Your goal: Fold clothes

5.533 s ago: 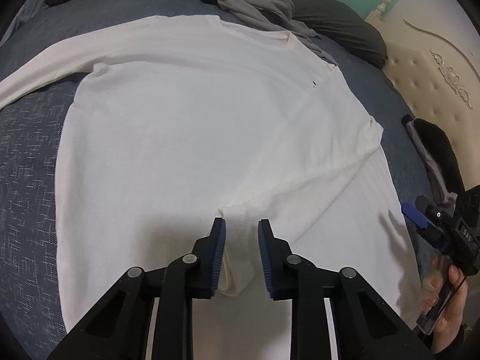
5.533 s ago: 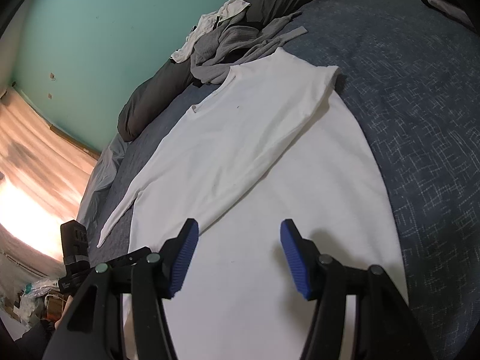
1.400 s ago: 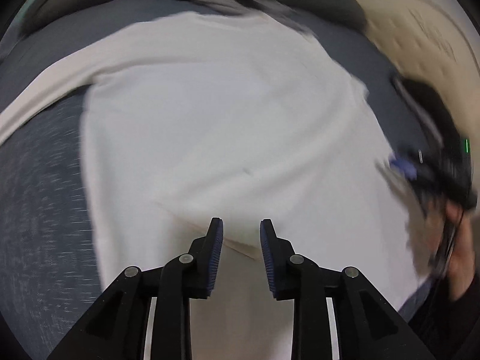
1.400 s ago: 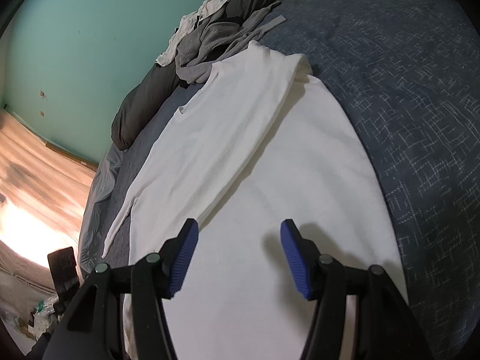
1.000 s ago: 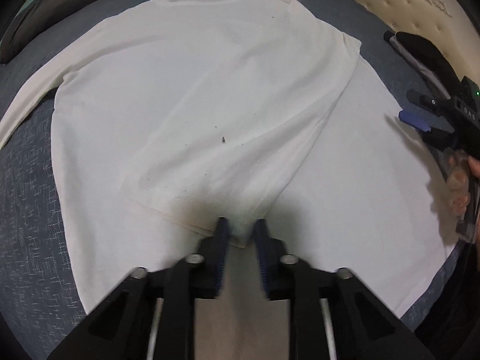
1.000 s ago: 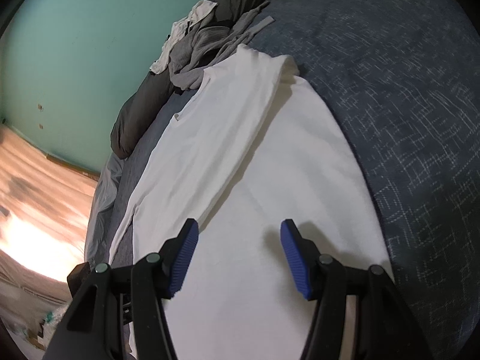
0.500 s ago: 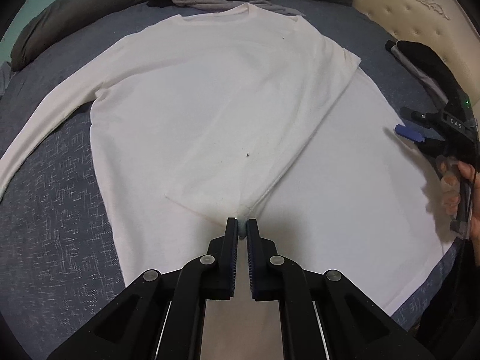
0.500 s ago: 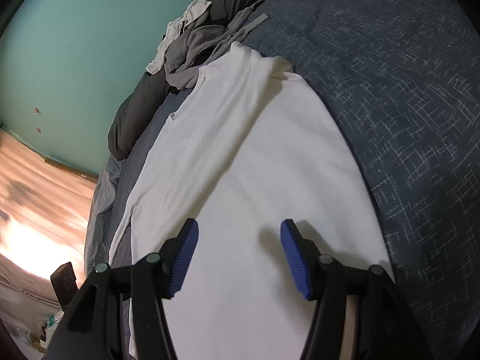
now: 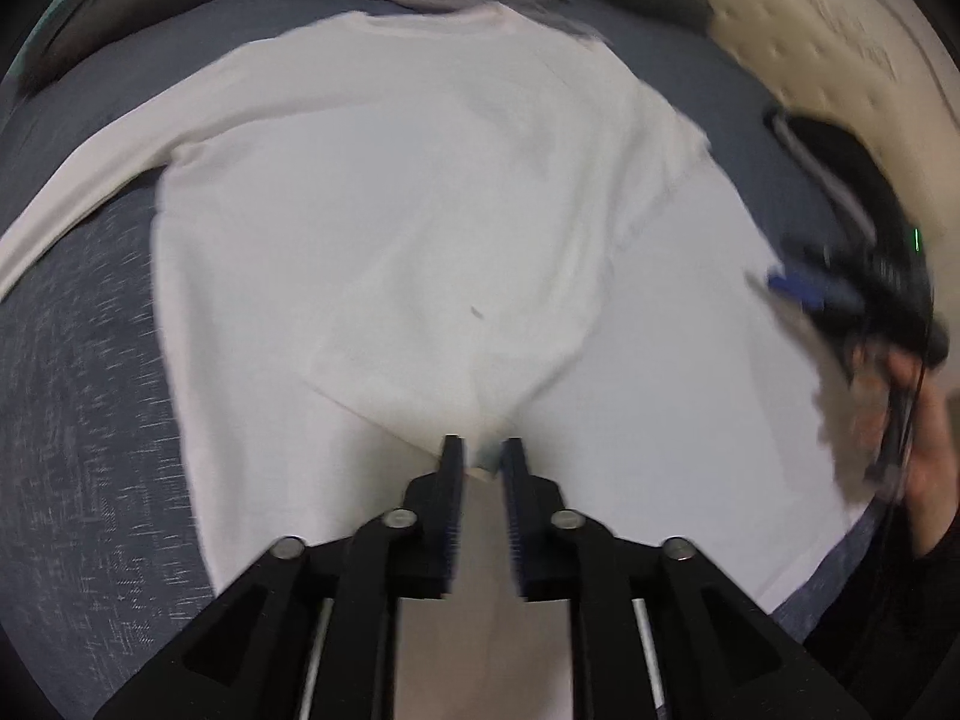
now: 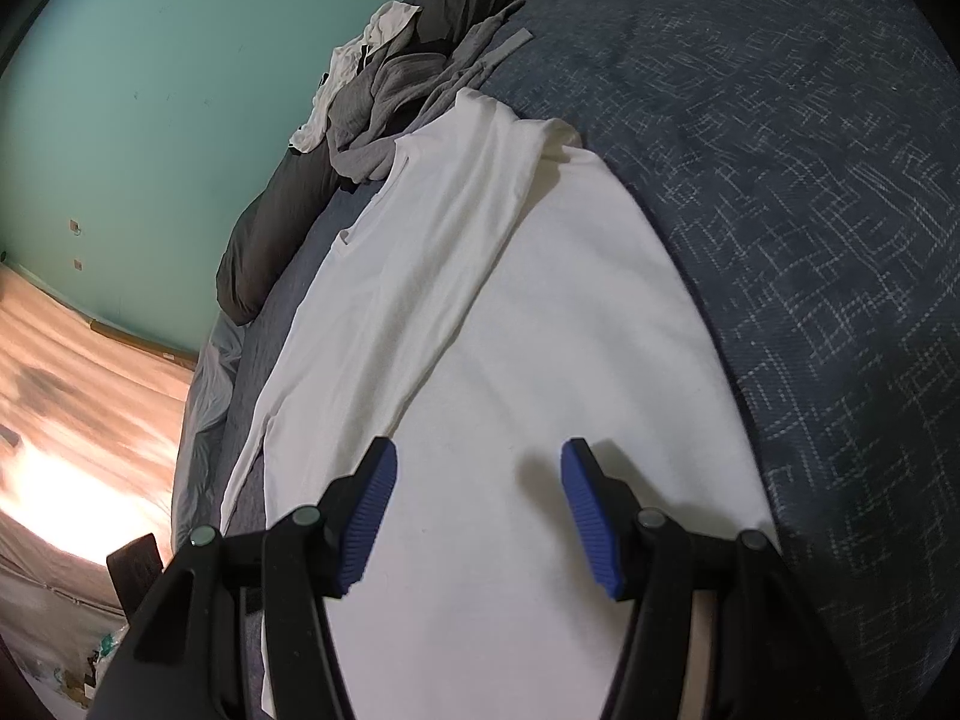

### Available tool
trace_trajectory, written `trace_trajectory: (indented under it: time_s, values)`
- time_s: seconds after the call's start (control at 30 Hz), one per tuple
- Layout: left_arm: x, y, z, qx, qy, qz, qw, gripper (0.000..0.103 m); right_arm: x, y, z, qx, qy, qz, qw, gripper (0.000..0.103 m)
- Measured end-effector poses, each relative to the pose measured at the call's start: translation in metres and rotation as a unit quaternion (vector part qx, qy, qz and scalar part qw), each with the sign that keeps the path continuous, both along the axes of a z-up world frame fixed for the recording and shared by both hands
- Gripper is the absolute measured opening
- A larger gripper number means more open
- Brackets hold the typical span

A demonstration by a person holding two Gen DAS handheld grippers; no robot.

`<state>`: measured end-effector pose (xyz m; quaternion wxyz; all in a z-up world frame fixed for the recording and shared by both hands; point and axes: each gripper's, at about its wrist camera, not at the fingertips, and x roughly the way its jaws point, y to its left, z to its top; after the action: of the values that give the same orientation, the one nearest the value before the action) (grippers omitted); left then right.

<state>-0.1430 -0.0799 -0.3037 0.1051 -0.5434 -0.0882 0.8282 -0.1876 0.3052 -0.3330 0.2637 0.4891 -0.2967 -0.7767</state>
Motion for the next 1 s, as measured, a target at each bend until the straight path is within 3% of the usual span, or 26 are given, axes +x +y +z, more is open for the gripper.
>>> trace_trajectory:
  time_s: [0.1,0.2,0.43,0.57,0.7,1.0]
  values:
    - [-0.006,-0.017,-0.002,0.012,0.001,0.032,0.9994,0.039,0.001,-0.001,0.000,0.002,0.000,0.001,1.000,0.058]
    - [-0.017,-0.035,-0.012,0.026,-0.005,0.073,0.9970,0.039,0.001,-0.002,-0.001,0.004,0.000,0.003,1.000,0.058]
    - [-0.031,-0.050,-0.031,0.011,0.003,0.098,0.9951,0.038,0.001,0.000,-0.002,0.007,-0.002,0.002,1.000,0.058]
    - [-0.034,-0.044,-0.028,0.002,0.014,0.092,0.9957,0.003,-0.001,0.001,-0.002,0.007,-0.002,0.001,1.000,0.058]
    - [-0.036,-0.040,-0.024,-0.006,0.025,0.090,0.9956,0.001,-0.001,0.001,-0.002,0.008,-0.003,0.002,1.000,0.058]
    - [-0.063,-0.059,-0.021,-0.009,0.029,0.142,0.9894,0.000,0.000,-0.003,-0.003,0.012,-0.003,0.004,1.000,0.058]
